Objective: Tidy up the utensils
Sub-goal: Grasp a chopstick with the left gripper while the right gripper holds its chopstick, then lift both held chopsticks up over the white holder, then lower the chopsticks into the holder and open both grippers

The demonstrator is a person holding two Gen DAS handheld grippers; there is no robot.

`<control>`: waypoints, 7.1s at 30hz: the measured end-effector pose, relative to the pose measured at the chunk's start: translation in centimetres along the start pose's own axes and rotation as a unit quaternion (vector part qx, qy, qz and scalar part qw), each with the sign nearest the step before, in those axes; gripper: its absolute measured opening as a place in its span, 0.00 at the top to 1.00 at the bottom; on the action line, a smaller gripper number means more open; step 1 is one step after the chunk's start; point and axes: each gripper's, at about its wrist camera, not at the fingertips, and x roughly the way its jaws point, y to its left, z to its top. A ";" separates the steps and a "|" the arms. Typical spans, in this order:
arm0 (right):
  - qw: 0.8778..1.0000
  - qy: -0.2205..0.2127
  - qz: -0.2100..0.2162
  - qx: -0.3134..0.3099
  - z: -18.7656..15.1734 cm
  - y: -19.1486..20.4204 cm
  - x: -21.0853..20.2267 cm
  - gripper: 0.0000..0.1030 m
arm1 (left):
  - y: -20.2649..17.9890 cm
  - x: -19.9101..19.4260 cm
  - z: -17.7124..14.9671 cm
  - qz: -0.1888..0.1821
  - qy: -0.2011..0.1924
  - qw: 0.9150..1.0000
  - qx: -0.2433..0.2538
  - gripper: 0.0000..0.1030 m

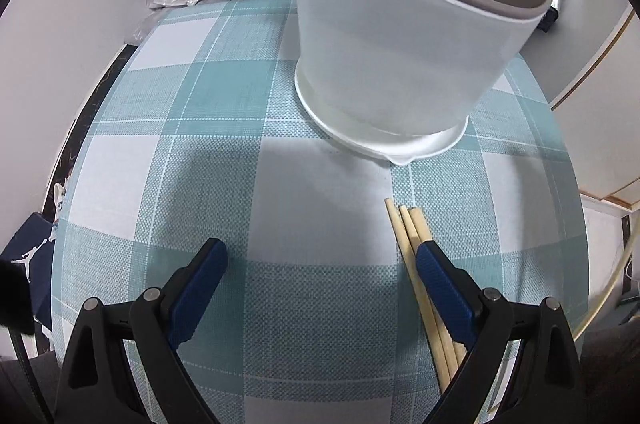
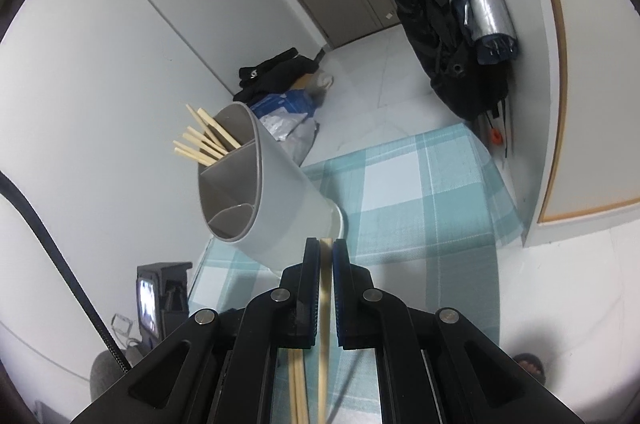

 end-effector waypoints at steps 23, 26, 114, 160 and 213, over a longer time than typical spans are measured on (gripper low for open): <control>0.999 -0.014 -0.007 -0.033 -0.3 0.9 -1.2 0.95 | -0.5 -0.3 1.1 -0.001 -0.010 1.000 -0.010 0.89; 0.999 -0.014 -0.010 -0.033 -0.3 0.8 -1.2 0.95 | 0.1 -0.3 0.9 -0.014 -0.007 1.000 -0.024 0.93; 0.980 -0.129 -0.039 -0.146 -0.1 7.5 -4.5 0.95 | 1.7 -17.7 2.9 -0.121 -0.280 0.952 0.037 1.00; 0.951 -0.164 0.004 -0.262 17.9 15.9 2.9 0.95 | 5.3 -15.7 16.1 -0.195 -0.261 0.945 -0.037 1.00; 0.978 -0.078 -0.006 -0.194 10.3 9.2 1.0 0.68 | 4.6 -12.7 12.6 -0.143 -0.165 0.976 -0.012 0.67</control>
